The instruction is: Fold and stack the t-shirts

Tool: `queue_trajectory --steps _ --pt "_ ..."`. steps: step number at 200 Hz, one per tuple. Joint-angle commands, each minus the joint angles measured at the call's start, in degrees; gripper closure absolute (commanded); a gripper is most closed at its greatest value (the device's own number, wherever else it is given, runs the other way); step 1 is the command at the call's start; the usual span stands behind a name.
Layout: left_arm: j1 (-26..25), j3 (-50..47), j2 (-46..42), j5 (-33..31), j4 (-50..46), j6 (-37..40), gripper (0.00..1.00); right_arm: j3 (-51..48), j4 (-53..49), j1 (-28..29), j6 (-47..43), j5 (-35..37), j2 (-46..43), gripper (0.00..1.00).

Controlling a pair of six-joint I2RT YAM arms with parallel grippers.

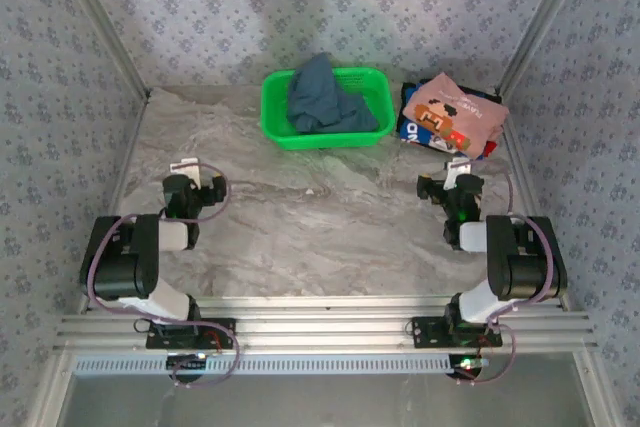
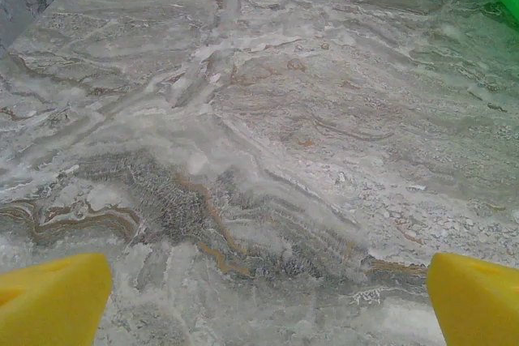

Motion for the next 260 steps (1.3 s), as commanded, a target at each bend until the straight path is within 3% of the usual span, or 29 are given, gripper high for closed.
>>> queue_trajectory --steps 1,157,170,178,188,204,221,238,260 --pt "-0.01 1.18 -0.38 -0.73 0.61 0.45 0.0 0.93 0.06 0.15 -0.89 0.35 -0.12 0.0" --pt "-0.01 1.18 -0.34 -0.75 0.44 0.49 0.0 0.79 0.39 -0.19 -0.63 -0.23 -0.31 0.0" --pt "-0.01 1.1 -1.14 1.36 1.0 1.31 0.0 1.81 -3.69 0.79 -1.16 2.04 -3.49 0.0" --pt "-0.72 1.94 -4.87 2.81 -4.09 2.94 0.0 3.09 -11.0 1.78 -1.02 3.9 -7.46 0.0" --pt "-2.56 4.75 -11.47 -1.22 -14.71 2.56 0.0 5.26 -20.99 2.28 1.58 4.86 -13.26 0.0" --pt "-4.31 10.3 -20.4 -3.03 -30.61 -2.22 0.0 8.42 -35.96 3.25 6.62 3.21 -21.63 0.0" --pt "-6.68 15.36 -26.04 -5.64 -41.4 -8.84 0.0 11.36 -48.12 5.8 9.28 1.75 -28.86 0.0" --pt "-7.68 21.21 -26.19 -3.32 -49.67 -15.7 0.0 14.97 -57.19 7.26 13.4 0.24 -32.18 0.0" --pt "-7.86 33.16 -17.82 2.41 -60.5 -22.56 0.0 20.81 -64.14 8.89 17.14 -6.58 -30.01 0.0"
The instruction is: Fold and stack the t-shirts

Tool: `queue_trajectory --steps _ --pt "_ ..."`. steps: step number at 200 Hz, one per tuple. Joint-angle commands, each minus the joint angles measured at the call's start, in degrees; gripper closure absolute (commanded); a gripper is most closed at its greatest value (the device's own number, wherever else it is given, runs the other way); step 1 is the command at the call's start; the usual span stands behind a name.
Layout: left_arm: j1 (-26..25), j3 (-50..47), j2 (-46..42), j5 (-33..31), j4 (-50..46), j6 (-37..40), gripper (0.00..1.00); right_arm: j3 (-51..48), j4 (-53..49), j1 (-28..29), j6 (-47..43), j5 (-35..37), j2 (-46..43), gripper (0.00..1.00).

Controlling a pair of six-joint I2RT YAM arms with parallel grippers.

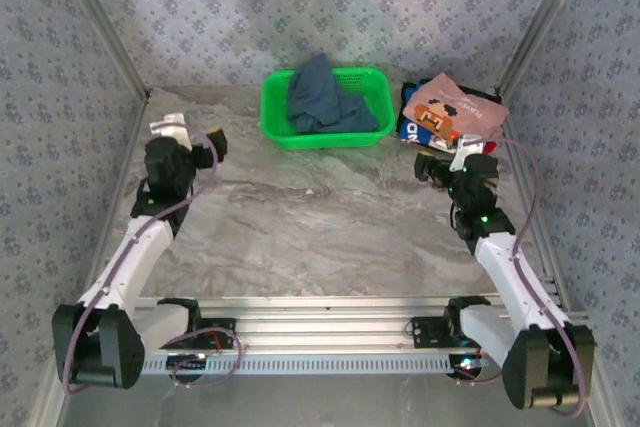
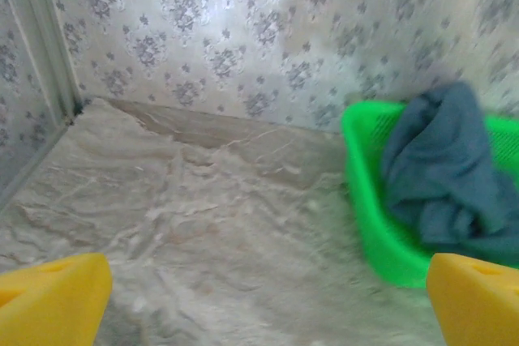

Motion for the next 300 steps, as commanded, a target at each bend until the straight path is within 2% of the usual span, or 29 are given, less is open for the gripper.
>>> queue_trajectory --steps 1,28,49,70,87,102,127,143,168,192,209,229,276,300 --pt "-0.33 9.48 8.02 4.88 -20.01 -10.64 0.0 5.02 -18.24 1.64 6.81 -6.55 2.65 0.0" --pt "-1.13 25.44 22.95 12.06 -28.15 -14.7 0.0 14.86 -22.87 5.39 8.51 -13.42 11.23 0.0" --pt "-3.15 37.94 34.26 15.01 -32.61 -15.16 0.0 21.86 -24.46 9.11 9.81 -16.9 18.22 0.0" --pt "-4.52 48.84 44.46 18.05 -37.02 -16.46 0.03 28.1 -26.35 13.11 10.04 -17.72 23.9 0.0" --pt "-5.42 56.75 51.76 18.09 -40.99 -17.49 0.07 33.0 -27.42 15.13 10.29 -18.41 27.2 0.0" --pt "-6.05 61.83 56.92 18.4 -42.9 -18.54 0.12 35.92 -28.45 16.14 11.06 -19.29 29.78 0.0" --pt "-6.7 67.8 64.13 18.76 -45.22 -20.68 0.3 41.17 -30.21 16.98 12.05 -19.68 33.53 0.0" --pt "-7.05 70.07 66.81 17.61 -47.97 -21.06 0.37 45.05 -31.45 17.38 12.14 -19.88 35.86 0.0" --pt "-7.12 67.65 66.6 14.77 -49.04 -20.55 0.47 50.85 -32.8 17.57 11.9 -20.0 39.59 0.0" --pt "-7.14 60.97 63.47 15.07 -47.54 -20.02 0.66 56.47 -34.17 18.03 11.9 -19.6 44.2 0.0" --pt "-7.14 54.66 59.26 16.27 -45.55 -20.43 0.82 62.58 -38.36 18.85 10.57 -16.35 48.76 0.0" --pt "-7.74 45.58 52.76 15.52 -44.7 -21.04 0.86 71.08 -45.47 20.25 6.68 -10.51 55.39 0.0" --pt "-10.39 26.4 37.99 15.61 -38.93 -27.03 0.9 82.76 -50.18 22.34 5.22 -11.0 67.95 0.01" --pt "-12.79 19.74 31.66 14.3 -37.6 -31.66 0.99 83.43 -48.7 23.77 7.71 -11.94 71.22 0.03"
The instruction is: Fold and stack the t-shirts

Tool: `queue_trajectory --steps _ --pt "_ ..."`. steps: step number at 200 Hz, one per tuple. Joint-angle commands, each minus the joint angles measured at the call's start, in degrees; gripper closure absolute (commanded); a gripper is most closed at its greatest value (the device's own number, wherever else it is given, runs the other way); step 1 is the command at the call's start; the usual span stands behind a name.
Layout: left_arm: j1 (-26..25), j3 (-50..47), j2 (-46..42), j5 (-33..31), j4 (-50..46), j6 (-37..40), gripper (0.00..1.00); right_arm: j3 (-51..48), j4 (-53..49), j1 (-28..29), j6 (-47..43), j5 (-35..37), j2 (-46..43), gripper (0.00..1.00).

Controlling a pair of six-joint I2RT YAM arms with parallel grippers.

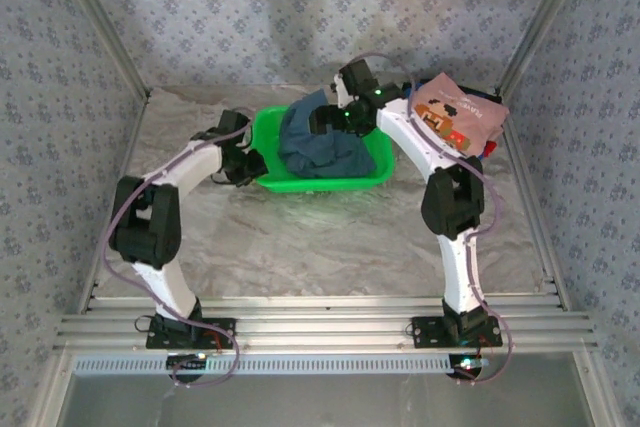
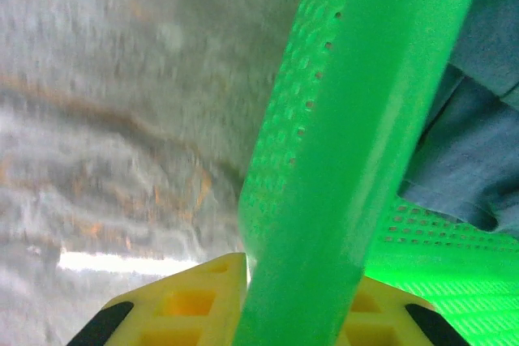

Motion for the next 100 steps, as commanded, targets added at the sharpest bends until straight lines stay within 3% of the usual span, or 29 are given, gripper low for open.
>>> queue_trajectory --steps 1,32,44,55,76,100 --pt "-2.35 -5.36 -6.06 -2.43 0.6 -4.69 1.0 2.24 -2.75 1.77 1.16 0.33 2.65 0.04" --pt "-5.07 -13.02 -12.86 -4.76 2.9 -12.05 1.0 -1.18 0.51 4.66 5.07 2.86 5.01 0.07" --pt "-5.9 -15.6 -14.82 -5.52 3.95 -14.42 1.0 -3.61 4.12 5.2 8.48 3.66 5.19 0.14" --pt "-6.46 -18.1 -16.39 -5.98 5.31 -16.6 1.0 -5.5 7.58 5.33 11.59 4.12 5.06 0.29" --pt "-6.78 -21.62 -18.97 -7.06 6.63 -19.75 1.0 -7.21 12.5 5.34 13.99 4.43 3.76 0.68" --pt "-6.28 -23.53 -21.74 -9.01 6.43 -21.48 1.0 -8.01 16.69 5.72 13.6 5.33 0.14 0.9"
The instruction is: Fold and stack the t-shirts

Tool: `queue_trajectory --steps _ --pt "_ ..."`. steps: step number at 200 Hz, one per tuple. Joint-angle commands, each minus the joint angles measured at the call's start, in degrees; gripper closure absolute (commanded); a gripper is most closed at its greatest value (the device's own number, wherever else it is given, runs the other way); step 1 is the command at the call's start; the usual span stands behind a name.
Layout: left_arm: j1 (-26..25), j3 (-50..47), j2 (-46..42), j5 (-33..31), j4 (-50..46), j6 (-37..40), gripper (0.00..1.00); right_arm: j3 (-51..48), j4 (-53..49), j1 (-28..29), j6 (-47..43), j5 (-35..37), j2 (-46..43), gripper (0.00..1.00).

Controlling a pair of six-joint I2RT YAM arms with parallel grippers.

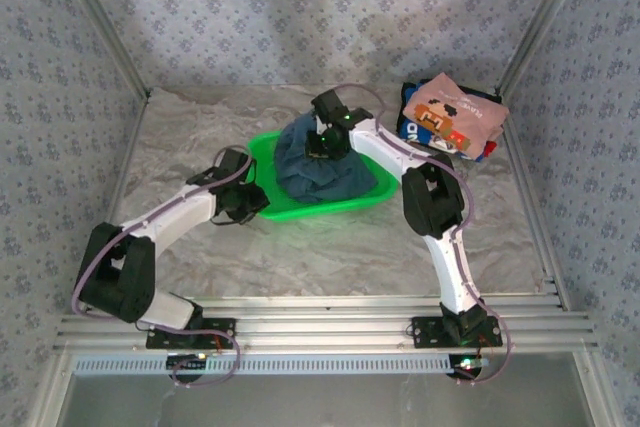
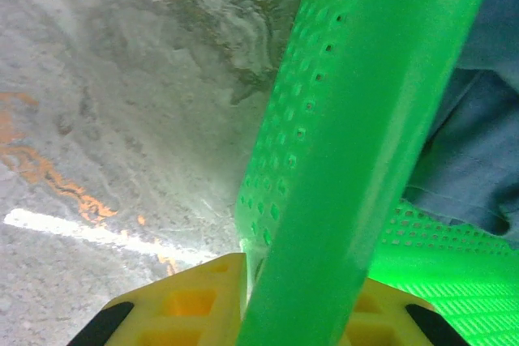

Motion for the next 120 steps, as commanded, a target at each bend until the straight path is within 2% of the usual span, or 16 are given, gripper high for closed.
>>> queue_trajectory --steps 1,10,30,52,84,120 --pt "0.55 -1.61 -3.33 -4.49 -0.38 -4.9 1.0 -0.45 7.08 -0.17 2.34 2.38 -4.34 0.91" --pt "0.86 -1.64 -3.77 -4.71 -0.47 -5.06 1.0 -0.41 7.41 -0.31 2.02 1.7 -5.54 1.0" --pt "1.84 -1.33 -4.23 -5.55 -0.91 -5.73 1.0 -0.49 8.73 -1.09 1.71 -3.4 -8.91 1.0" --pt "5.72 -1.98 -5.09 -4.82 0.03 -7.34 1.0 0.66 11.17 -1.4 1.99 -10.13 -14.24 1.0" --pt "15.17 -2.09 -5.62 -3.66 0.45 -9.17 1.0 8.2 12.64 -2.87 4.64 -20.08 -19.88 1.0" --pt "27.21 -2.63 -6.0 -2.93 2.86 -13.57 1.0 16.62 12.81 -6.37 12.64 -26.56 -24.53 1.0"
